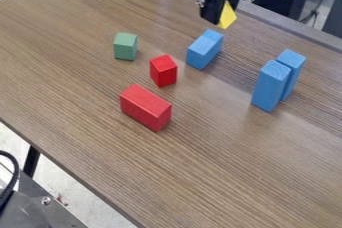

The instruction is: Remove the yellow triangle from blue tower to the blue block

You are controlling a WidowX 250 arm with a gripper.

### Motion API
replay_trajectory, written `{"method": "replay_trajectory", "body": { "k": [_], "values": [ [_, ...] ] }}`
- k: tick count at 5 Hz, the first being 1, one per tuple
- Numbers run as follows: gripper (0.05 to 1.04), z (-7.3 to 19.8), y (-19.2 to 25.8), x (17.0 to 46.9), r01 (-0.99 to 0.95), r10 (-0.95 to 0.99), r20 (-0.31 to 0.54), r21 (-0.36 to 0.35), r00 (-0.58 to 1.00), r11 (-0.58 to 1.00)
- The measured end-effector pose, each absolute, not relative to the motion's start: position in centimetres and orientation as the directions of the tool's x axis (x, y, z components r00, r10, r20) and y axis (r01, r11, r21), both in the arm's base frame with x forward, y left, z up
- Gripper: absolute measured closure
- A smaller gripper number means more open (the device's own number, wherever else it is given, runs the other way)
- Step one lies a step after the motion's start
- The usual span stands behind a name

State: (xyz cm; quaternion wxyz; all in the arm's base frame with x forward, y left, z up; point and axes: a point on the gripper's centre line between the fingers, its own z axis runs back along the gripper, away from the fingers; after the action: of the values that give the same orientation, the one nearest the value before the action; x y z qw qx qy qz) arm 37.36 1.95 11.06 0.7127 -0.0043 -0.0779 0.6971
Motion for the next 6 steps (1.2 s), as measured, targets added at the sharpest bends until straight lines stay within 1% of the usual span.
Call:
{"method": "replay_trajectory", "body": {
  "k": [1, 2, 4, 6],
  "values": [
    [0.524, 10.8, 2.3, 37.4, -0.992, 0.994, 0.105, -0.122, 0.008, 0.021],
    [0.524, 9.0, 2.2, 37.6, -0.996, 0.995, 0.095, -0.090, 0.018, 0.026],
    [0.524, 6.7, 2.4, 38.3, -0.997, 0.994, 0.105, -0.062, 0.030, 0.037],
    [0.524, 6.1, 3.1, 39.3, -0.998, 0.993, 0.119, -0.062, 0.026, 0.033]
  ]
}}
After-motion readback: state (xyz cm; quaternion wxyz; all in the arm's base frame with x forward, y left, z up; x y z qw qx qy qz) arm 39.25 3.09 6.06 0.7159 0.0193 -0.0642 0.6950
